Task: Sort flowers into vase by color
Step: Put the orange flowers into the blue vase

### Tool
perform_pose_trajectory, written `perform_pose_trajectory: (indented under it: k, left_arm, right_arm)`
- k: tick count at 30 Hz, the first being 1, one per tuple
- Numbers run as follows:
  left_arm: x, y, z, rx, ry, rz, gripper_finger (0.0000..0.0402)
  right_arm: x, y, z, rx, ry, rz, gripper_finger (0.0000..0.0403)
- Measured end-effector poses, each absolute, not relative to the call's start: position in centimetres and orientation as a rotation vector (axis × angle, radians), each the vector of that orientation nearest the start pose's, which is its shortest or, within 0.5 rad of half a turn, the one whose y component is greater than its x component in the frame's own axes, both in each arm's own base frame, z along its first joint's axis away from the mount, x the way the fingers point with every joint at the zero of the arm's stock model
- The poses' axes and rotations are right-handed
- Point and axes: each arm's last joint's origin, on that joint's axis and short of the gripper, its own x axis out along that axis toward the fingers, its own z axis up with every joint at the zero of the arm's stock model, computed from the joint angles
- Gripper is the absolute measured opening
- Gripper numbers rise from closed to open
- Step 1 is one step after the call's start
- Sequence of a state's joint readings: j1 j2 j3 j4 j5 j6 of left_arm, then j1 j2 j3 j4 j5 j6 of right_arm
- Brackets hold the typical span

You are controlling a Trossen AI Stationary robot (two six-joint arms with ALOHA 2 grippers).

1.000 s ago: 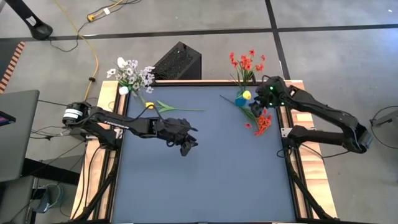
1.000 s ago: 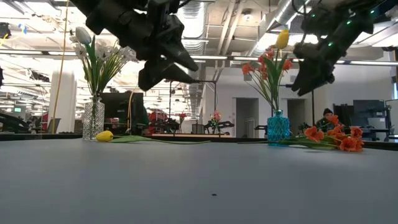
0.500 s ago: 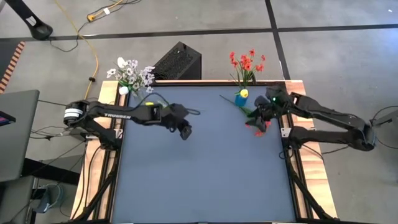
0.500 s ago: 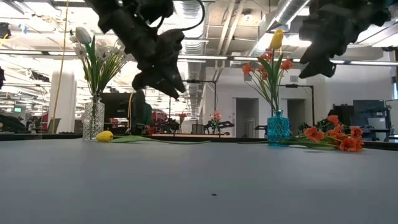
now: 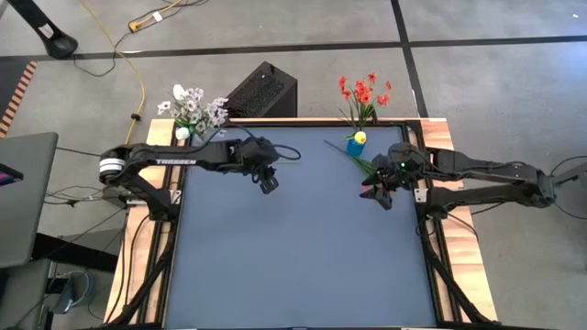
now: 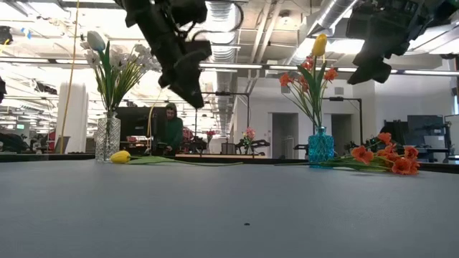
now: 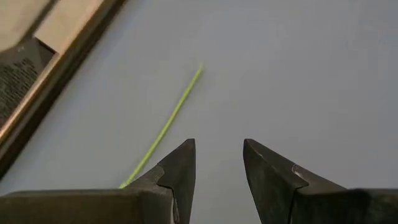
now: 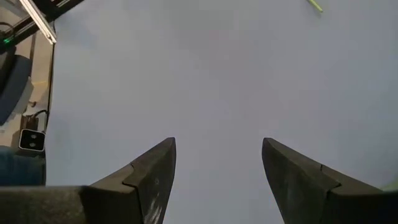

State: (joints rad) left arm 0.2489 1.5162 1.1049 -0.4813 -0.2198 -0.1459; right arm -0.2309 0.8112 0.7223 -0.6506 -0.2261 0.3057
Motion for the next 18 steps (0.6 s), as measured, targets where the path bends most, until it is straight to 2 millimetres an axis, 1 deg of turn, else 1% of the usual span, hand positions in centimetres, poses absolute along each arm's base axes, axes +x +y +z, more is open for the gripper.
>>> perform_pose_trajectory:
  k: [4, 7, 12, 15, 18]
  left_arm:
    - [31.1, 8.7, 23.0, -0.155, 0.942, 0.456, 0.0123]
    - [31.8, 8.1, 21.5, -0.198, 0.982, 0.434, 0.0123]
    - [32.9, 5.7, 21.6, -0.152, 0.926, 0.407, 0.0123]
    - [33.4, 4.3, 22.0, -0.122, 0.882, 0.378, 0.0123]
    - [33.5, 3.4, 22.0, -0.110, 0.877, 0.362, 0.0123]
  right_arm:
    - [15.6, -2.6, 26.7, 0.441, 0.728, -0.137, 0.0265]
    - [15.7, -2.5, 26.2, 0.396, 0.748, -0.212, 0.0265]
    - [16.2, -2.8, 24.5, 0.328, 0.786, -0.440, 0.0265]
    - [17.1, -3.2, 23.5, 0.269, 0.810, -0.555, 0.0265]
    - [18.0, -3.9, 22.5, 0.227, 0.838, -0.662, 0.0265]
